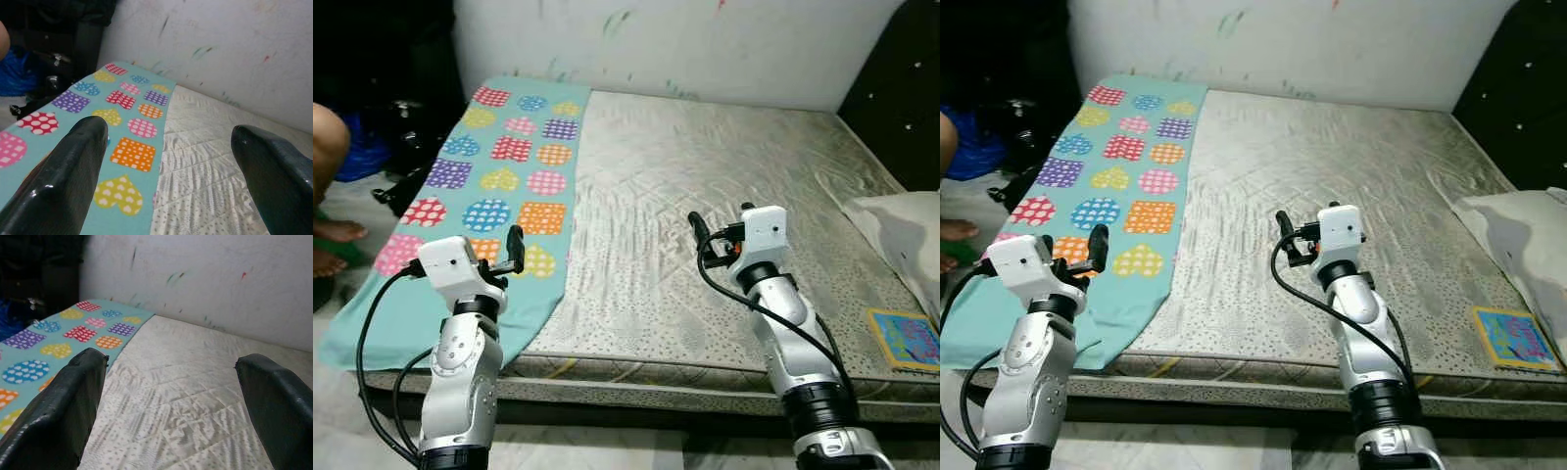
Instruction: Clean up the room
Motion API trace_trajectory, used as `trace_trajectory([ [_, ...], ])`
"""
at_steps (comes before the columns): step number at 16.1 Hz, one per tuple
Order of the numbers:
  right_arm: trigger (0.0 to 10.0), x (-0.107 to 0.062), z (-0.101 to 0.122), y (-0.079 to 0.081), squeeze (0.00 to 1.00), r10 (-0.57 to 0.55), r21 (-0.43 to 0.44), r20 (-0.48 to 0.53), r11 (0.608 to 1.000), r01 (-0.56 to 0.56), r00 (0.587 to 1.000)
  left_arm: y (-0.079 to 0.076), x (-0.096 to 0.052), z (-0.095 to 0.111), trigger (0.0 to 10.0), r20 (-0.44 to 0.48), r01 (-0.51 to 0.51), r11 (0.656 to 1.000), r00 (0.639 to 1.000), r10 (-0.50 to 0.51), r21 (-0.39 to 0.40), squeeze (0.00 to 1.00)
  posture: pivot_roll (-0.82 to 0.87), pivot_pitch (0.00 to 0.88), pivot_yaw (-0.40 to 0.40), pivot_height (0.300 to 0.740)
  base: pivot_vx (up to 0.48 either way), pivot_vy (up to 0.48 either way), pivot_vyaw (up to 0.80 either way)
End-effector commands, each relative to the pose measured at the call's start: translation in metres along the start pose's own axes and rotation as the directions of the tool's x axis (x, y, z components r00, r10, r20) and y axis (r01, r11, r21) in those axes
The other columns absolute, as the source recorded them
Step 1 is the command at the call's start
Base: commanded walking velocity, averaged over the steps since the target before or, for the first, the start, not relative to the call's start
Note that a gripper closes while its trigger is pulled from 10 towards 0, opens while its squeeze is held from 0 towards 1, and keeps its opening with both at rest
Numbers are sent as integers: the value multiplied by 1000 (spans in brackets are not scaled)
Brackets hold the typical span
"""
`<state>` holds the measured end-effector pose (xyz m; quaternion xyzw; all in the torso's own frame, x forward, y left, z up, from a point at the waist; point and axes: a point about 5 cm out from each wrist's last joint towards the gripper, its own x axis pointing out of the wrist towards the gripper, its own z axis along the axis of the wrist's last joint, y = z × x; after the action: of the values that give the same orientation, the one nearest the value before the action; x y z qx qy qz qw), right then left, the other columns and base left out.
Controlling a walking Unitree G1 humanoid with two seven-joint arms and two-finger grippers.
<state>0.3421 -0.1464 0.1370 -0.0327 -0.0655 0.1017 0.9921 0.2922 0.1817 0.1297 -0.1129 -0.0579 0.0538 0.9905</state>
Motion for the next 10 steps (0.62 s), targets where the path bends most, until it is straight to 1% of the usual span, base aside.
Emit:
trace_trajectory([
  [1,10000,-1,1,-1,0,-18,-6,12,1000,18,1000,-4,4,2,10000,2,33,999,999,-33,10,0,-81,0,-61,740,0,0,0],
  [2,10000,-5,-1,-3,0,-35,0,15,999,35,999,-8,8,3,10000,-2,54,998,999,-54,15,0,-86,0,-40,740,0,0,0],
  [3,10000,-5,-1,-3,0,-39,1,15,999,39,999,-8,9,3,10000,-3,55,998,998,-55,17,0,-86,0,-40,740,0,0,0],
  [4,10000,-8,-4,-4,0,-58,3,14,998,58,998,-11,12,4,10000,-3,74,997,997,-74,17,0,-97,0,-8,740,0,0,0],
  [5,10000,-10,-4,-6,0,-76,6,21,997,76,997,-15,14,5,10000,-5,92,996,996,-92,16,0,-103,0,4,740,0,0,0],
  [8,10000,-12,-2,-12,0,-120,6,36,993,120,992,-18,16,2,10000,-25,130,991,991,-129,17,0,-121,0,44,740,0,0,0],
  [10,10000,-13,-2,-14,0,-127,6,37,992,127,991,-19,17,2,10000,-27,135,991,991,-134,17,0,-121,0,47,740,0,0,0],
])
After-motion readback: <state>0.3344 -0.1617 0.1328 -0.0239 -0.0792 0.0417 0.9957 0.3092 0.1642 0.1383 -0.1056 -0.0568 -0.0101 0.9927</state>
